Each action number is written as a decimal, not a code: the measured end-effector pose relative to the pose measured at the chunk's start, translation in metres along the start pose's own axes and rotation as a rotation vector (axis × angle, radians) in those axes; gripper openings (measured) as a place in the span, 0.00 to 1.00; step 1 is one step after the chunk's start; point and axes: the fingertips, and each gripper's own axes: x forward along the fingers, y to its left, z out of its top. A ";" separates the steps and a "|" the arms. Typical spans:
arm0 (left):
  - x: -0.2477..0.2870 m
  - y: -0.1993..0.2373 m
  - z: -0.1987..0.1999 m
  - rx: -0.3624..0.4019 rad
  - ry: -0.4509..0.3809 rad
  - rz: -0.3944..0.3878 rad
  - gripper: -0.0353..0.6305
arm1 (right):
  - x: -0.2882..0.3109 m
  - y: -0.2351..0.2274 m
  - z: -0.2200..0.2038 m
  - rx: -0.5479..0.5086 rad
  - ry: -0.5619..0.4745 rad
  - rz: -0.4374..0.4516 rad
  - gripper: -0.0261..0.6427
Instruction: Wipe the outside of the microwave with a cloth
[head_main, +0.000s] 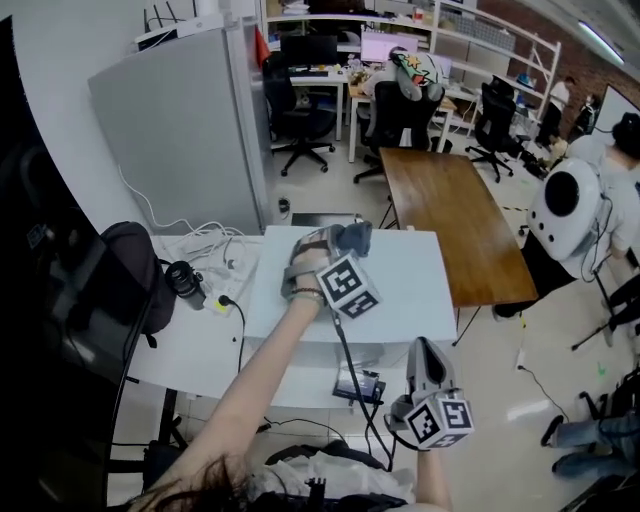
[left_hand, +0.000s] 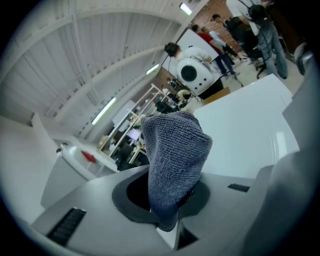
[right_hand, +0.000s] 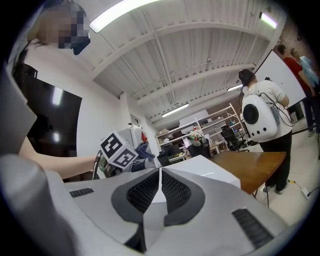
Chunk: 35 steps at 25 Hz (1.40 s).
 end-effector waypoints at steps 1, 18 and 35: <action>0.009 -0.012 0.026 0.034 -0.032 -0.022 0.13 | -0.003 -0.006 0.001 0.000 -0.004 -0.019 0.08; 0.096 -0.137 0.158 0.201 -0.124 -0.227 0.13 | -0.035 -0.072 0.024 0.018 -0.061 -0.213 0.08; 0.083 -0.022 -0.043 0.039 0.166 -0.097 0.13 | 0.082 0.022 0.042 -0.099 0.014 0.109 0.08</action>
